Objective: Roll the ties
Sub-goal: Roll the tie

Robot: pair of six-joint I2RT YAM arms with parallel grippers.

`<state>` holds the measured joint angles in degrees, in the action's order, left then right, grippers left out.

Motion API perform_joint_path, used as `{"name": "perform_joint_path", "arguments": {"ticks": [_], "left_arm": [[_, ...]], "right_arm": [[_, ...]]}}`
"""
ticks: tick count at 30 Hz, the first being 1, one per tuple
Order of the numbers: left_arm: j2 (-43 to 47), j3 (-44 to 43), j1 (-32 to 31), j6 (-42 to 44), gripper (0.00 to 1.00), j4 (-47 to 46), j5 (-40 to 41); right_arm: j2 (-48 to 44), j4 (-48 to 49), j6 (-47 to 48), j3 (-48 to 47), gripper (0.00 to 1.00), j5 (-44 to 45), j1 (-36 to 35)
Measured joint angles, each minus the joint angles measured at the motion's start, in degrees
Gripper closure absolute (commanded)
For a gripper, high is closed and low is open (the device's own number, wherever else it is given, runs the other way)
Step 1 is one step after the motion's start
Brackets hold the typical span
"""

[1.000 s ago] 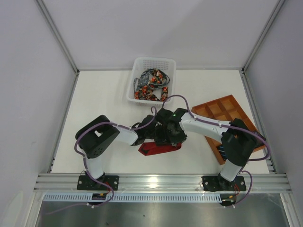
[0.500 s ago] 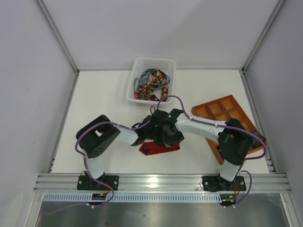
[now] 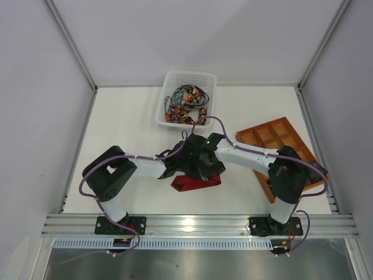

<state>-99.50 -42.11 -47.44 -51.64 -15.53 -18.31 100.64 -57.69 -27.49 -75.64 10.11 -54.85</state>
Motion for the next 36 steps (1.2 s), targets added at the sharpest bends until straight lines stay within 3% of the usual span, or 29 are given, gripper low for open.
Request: {"name": "perform_joint_path", "arguments": {"ticks": [7,14,25,36], "left_arm": [[3.72,0.48,0.17,2.19,0.79,5.44,3.06],[8.17,3.41,2.29,4.11,0.89,9.92,5.4],[21.84,6.6,5.16,7.21,0.88,18.69,11.26],[25.22,7.72,5.75,8.13,0.86,19.91,10.14]], "right_arm": [[0.48,-0.09,-0.13,-1.25,0.45,0.0,-0.04],[2.36,0.11,-0.96,-2.27,0.46,-0.66,-0.81],[5.55,3.26,-1.9,-2.93,0.45,-4.61,-1.2],[2.67,10.38,-3.67,-0.83,0.41,-10.78,0.15]]}}
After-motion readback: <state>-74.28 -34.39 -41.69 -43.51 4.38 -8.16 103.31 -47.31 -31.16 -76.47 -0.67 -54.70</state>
